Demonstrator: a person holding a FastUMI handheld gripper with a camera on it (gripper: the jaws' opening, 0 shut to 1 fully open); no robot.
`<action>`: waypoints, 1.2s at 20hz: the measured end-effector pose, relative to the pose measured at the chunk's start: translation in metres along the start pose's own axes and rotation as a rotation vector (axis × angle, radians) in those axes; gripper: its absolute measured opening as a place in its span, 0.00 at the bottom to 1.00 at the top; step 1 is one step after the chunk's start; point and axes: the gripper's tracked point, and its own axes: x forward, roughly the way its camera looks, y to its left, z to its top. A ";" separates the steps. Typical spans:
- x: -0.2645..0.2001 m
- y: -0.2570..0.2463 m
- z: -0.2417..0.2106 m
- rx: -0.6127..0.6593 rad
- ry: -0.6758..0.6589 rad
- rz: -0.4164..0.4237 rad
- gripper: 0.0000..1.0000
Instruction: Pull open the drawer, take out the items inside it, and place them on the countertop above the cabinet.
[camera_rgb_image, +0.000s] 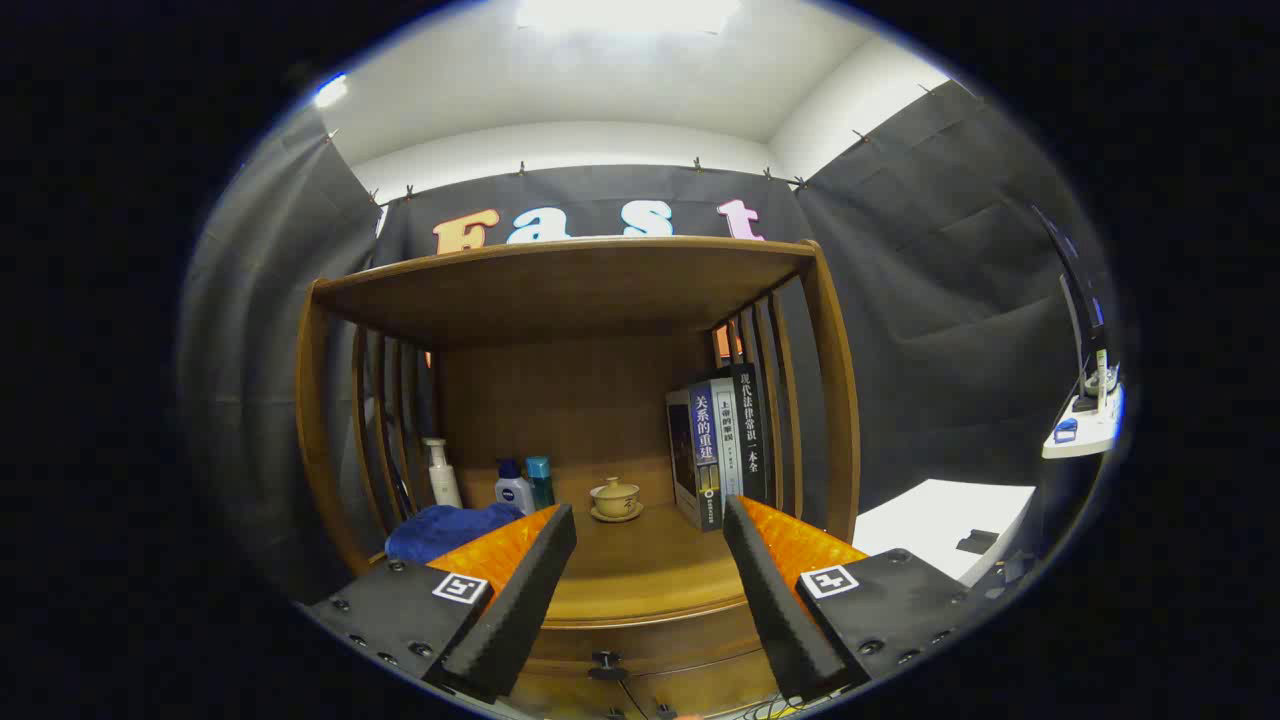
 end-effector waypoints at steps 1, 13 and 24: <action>0.000 0.001 0.002 -0.003 -0.007 0.003 0.98; -0.001 0.022 -0.008 -0.014 -0.009 0.053 0.98; 0.018 0.029 -0.103 -0.014 0.083 0.089 0.98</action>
